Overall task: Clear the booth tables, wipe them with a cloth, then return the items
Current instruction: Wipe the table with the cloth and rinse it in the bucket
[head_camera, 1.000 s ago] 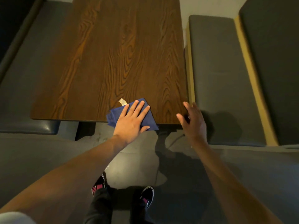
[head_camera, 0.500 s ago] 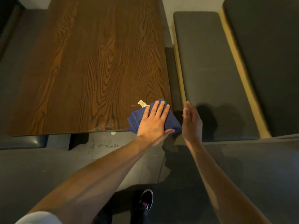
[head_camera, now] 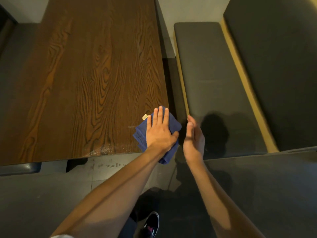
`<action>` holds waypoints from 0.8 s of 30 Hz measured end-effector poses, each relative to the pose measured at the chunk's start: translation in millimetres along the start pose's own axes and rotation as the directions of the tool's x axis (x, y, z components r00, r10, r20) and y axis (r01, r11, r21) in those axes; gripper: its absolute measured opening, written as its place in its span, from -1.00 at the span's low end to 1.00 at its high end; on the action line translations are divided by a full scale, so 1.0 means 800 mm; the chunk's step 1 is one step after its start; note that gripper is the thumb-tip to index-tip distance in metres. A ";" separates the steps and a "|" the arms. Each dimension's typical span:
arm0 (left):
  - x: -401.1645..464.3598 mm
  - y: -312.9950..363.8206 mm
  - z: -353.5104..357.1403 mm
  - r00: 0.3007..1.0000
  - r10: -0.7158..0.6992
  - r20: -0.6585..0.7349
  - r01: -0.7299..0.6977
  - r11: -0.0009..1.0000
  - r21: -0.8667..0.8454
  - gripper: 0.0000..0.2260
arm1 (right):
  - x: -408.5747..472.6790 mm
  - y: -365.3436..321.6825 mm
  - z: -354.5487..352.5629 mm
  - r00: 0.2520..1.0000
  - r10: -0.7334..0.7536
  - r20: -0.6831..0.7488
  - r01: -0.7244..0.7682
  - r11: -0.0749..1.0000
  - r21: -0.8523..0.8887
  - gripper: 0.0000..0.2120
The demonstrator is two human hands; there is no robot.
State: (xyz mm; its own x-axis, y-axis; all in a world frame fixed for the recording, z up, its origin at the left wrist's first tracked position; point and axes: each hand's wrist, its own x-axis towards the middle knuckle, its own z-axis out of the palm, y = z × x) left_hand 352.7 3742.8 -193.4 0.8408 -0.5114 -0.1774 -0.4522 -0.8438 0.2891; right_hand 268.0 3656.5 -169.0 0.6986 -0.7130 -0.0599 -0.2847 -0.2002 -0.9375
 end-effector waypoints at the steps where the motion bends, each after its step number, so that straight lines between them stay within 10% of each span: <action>1: 0.007 0.000 -0.002 1.000 -0.025 -0.003 0.025 1.000 0.001 -0.18 | 0.001 -0.002 0.005 1.000 0.003 0.007 -0.004 0.999 0.038 -0.59; 8: 0.091 -0.024 -0.023 0.997 -0.057 -0.051 0.056 0.998 -0.015 -0.20 | 0.047 -0.026 0.058 0.975 0.197 0.099 -0.217 0.936 0.278 -0.77; 24: 0.349 -0.067 -0.082 0.994 -0.089 -0.070 0.088 0.996 -0.020 -0.20 | 0.275 -0.080 0.157 0.961 0.208 0.180 -0.207 0.978 -0.023 -0.58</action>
State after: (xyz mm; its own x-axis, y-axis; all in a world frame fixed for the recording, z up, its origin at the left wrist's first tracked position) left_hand 631.2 3655.6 -197.0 0.8964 -0.4218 -0.1362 -0.3708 -0.8820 0.2909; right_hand 522.7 3596.8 -165.5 0.7308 -0.6058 -0.3146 -0.4382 -0.0630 -0.8967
